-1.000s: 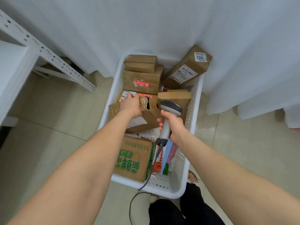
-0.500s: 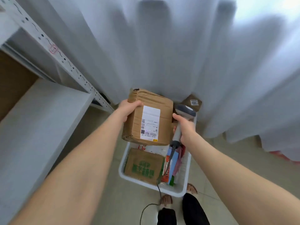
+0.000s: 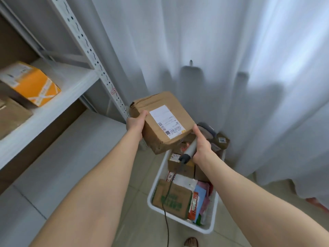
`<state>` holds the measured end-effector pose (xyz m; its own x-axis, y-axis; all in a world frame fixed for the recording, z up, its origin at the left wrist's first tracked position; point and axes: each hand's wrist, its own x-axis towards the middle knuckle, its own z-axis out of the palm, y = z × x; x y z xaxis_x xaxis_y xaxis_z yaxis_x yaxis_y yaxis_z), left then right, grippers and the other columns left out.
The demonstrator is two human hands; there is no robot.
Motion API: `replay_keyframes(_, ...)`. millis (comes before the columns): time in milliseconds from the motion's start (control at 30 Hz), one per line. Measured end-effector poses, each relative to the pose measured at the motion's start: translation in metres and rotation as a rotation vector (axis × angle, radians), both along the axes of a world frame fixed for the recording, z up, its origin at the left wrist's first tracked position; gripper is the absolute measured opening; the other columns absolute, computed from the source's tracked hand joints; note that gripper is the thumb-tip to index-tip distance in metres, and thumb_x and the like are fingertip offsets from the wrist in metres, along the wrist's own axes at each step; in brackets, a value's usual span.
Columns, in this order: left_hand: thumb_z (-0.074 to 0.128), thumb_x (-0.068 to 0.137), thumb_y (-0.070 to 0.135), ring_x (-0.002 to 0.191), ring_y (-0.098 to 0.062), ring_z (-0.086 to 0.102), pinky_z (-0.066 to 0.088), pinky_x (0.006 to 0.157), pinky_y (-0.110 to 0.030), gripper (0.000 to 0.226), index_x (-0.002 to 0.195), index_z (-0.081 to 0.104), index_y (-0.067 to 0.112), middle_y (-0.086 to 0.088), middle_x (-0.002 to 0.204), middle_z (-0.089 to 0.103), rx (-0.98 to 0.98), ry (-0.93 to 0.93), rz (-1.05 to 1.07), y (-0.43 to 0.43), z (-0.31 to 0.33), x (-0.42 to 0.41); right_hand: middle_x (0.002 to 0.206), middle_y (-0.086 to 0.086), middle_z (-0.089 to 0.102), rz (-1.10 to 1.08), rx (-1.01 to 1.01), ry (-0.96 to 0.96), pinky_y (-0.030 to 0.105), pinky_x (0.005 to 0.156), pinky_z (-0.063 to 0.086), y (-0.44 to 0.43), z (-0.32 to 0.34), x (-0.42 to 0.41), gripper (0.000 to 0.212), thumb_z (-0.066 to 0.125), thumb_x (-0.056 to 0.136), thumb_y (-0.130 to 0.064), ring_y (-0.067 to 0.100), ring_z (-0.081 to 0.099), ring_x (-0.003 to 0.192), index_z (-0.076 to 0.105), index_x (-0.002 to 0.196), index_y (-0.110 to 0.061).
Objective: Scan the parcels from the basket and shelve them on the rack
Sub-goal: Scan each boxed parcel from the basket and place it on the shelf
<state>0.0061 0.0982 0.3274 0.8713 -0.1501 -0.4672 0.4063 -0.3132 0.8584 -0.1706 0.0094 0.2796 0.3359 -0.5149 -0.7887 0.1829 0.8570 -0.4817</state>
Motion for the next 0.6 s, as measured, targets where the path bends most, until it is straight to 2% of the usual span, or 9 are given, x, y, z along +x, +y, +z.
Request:
replay_keyframes(133, 0.075, 0.071, 0.029, 0.1, -0.025, 0.059, 0.053, 0.09, -0.043, 0.068, 0.128, 0.044, 0.01, -0.009, 0.12, 0.058, -0.111, -0.027, 0.138, 0.009, 0.018, -0.016, 0.1, 0.005, 0.063, -0.016, 0.026, -0.006, 0.042, 0.09, 0.055, 0.007, 0.03, 0.002, 0.075, 0.086, 0.066, -0.046, 0.023, 0.063, 0.086, 0.052, 0.127, -0.017)
replay_keyframes(233, 0.074, 0.072, 0.027, 0.11, -0.026, 0.053, 0.049, 0.095, -0.045, 0.084, 0.142, 0.03, 0.022, -0.007, 0.133, 0.048, -0.187, -0.047, 0.213, 0.011, 0.036, -0.027, 0.099, 0.005, 0.062, -0.01, 0.027, -0.014, 0.042, 0.087, 0.055, 0.01, 0.049, -0.002, 0.075, 0.085, 0.067, -0.048, 0.024, 0.062, 0.088, 0.051, 0.126, -0.017)
replay_keyframes(300, 0.075, 0.071, 0.025, 0.113, -0.027, 0.053, 0.049, 0.094, -0.048, 0.088, 0.145, 0.028, 0.029, -0.006, 0.136, 0.045, -0.284, -0.004, 0.295, 0.012, 0.049, -0.033, 0.106, 0.006, 0.062, 0.014, 0.042, -0.028, 0.046, 0.093, 0.051, 0.013, 0.058, -0.003, 0.081, 0.086, 0.065, -0.049, 0.025, 0.062, 0.095, 0.049, 0.13, -0.017)
replay_keyframes(433, 0.079, 0.066, 0.017, 0.107, -0.028, 0.056, 0.052, 0.089, -0.053, 0.082, 0.135, 0.035, 0.028, -0.005, 0.127, 0.05, -0.432, 0.066, 0.388, 0.01, 0.068, -0.048, 0.115, 0.011, 0.062, 0.068, 0.034, -0.099, 0.048, 0.101, 0.048, 0.025, 0.078, 0.0, 0.091, 0.086, 0.063, -0.049, 0.029, 0.061, 0.103, 0.044, 0.137, -0.015)
replay_keyframes(600, 0.081, 0.067, 0.02, 0.088, -0.026, 0.057, 0.057, 0.07, -0.05, 0.067, 0.117, 0.036, 0.017, -0.006, 0.1, 0.051, -0.471, 0.146, 0.369, 0.013, 0.072, -0.066, 0.124, 0.013, 0.06, 0.031, 0.007, -0.154, 0.047, 0.1, 0.049, 0.028, 0.098, 0.005, 0.09, 0.087, 0.066, -0.042, 0.033, 0.059, 0.111, 0.041, 0.139, -0.013)
